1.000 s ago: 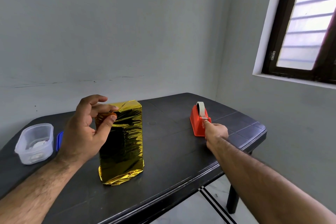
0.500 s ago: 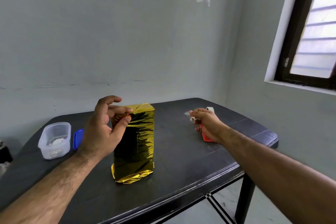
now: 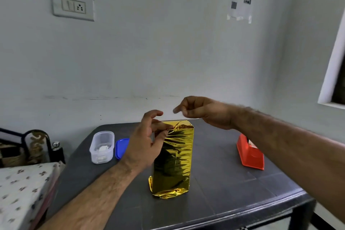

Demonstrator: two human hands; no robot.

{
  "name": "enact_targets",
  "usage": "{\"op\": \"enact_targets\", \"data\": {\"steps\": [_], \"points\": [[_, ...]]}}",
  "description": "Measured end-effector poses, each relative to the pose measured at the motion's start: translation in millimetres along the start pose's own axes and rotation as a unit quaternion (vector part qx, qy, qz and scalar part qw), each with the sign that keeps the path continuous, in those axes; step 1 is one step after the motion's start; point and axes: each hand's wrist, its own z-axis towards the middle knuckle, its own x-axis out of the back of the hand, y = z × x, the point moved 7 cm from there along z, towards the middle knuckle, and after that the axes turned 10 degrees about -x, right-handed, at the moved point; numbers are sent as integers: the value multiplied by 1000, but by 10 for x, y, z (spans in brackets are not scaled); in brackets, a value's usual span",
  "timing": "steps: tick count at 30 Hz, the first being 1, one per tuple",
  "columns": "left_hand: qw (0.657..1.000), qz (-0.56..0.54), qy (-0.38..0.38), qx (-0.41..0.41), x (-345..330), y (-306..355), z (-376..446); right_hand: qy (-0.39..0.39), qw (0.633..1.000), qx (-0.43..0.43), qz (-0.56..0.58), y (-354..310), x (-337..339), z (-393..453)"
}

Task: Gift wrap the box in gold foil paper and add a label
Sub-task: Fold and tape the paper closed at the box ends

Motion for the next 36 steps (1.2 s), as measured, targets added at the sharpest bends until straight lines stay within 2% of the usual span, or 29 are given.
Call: {"op": "enact_targets", "data": {"steps": [4, 6, 10, 14, 16, 20, 25, 33, 36], "points": [[994, 73, 25, -73, 32, 125, 0, -49, 999, 9, 11, 95, -232, 67], [994, 64, 36, -77, 43, 150, 11, -35, 999, 17, 4, 141, -268, 54], [999, -20, 28, 32, 85, 34, 39, 9, 1000, 22, -3, 226, -278, 62], [967, -198, 53, 151, 162, 3, 165, 11, 1000, 18, 7, 249, -275, 52], [963, -193, 56, 181, 221, 27, 290, 10, 1000, 14, 7, 247, -267, 47], [961, -145, -40, 234, 193, 0, 482, 19, 999, 14, -25, 236, -273, 55], [953, -117, -94, 263, 142, 47, 587, 39, 997, 11, -58, 221, -275, 40], [963, -89, -45, 249, 368, 233, 688, 58, 998, -3, -33, 293, -247, -31], [952, -154, -28, 264, 443, 186, 670, 90, 991, 19, -101, 296, -285, -66]]}}
